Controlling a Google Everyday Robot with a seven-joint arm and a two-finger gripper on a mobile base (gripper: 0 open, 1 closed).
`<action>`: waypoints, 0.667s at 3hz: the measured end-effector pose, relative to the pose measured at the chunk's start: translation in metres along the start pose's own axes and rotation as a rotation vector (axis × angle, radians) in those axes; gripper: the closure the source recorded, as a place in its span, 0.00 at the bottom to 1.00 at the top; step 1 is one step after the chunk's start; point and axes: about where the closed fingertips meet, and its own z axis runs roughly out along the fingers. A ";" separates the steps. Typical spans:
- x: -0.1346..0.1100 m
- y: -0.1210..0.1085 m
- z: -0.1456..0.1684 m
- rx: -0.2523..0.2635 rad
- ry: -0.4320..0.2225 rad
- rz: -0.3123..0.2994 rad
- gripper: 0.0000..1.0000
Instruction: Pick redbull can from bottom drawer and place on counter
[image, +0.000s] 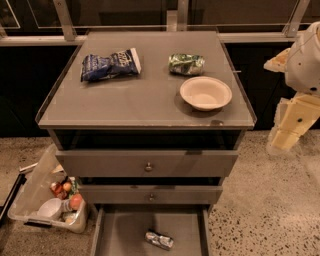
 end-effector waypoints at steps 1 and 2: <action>-0.001 0.004 -0.001 0.009 -0.012 -0.003 0.00; -0.008 0.030 0.016 -0.007 -0.064 -0.033 0.00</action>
Offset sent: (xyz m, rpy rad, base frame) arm -0.0500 0.0399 -0.0833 0.1155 0.0415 0.1111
